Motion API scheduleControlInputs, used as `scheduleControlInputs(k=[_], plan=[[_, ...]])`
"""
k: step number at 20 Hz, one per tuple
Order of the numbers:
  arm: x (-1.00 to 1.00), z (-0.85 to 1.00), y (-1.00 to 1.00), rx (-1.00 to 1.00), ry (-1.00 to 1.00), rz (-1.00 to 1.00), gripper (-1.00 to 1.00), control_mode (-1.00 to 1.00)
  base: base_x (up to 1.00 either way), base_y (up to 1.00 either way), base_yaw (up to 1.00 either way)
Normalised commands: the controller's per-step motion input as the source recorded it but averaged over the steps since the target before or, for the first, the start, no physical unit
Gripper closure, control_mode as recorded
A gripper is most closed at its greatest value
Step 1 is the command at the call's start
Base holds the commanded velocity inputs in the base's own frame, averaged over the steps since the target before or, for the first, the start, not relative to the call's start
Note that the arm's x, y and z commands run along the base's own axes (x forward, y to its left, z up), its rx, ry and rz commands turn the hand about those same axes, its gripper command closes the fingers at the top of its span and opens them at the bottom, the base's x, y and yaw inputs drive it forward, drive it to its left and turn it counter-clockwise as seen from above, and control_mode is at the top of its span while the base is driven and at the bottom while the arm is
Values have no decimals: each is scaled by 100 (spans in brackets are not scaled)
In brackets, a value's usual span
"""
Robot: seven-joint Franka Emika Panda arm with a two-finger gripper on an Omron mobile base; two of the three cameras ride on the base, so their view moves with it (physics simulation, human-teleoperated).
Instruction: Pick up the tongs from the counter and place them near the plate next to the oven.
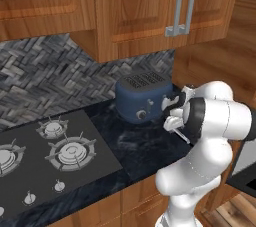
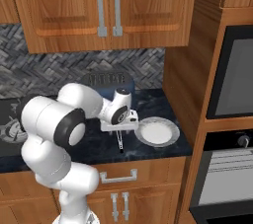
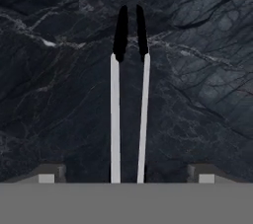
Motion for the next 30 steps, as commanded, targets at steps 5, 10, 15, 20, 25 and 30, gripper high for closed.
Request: scheduleControlInputs(k=[5, 10, 15, 20, 25, 30], plan=[[-77, 94, 0, 0, -11, 0, -100, -100, 0, 0, 0], [-88, 100, 0, 0, -4, 0, -100, -100, 0, 0, 0], [-99, 98, 0, 0, 0, 0, -100, -100, 0, 0, 0], [-100, 74, 16, 0, 0, -7, -100, -100, 0, 0, 0], [-100, 90, 52, 0, -1, -12, -100, -100, 0, 0, 0], [-99, 80, 61, 0, -7, -7, -100, -100, 0, 0, 0]])
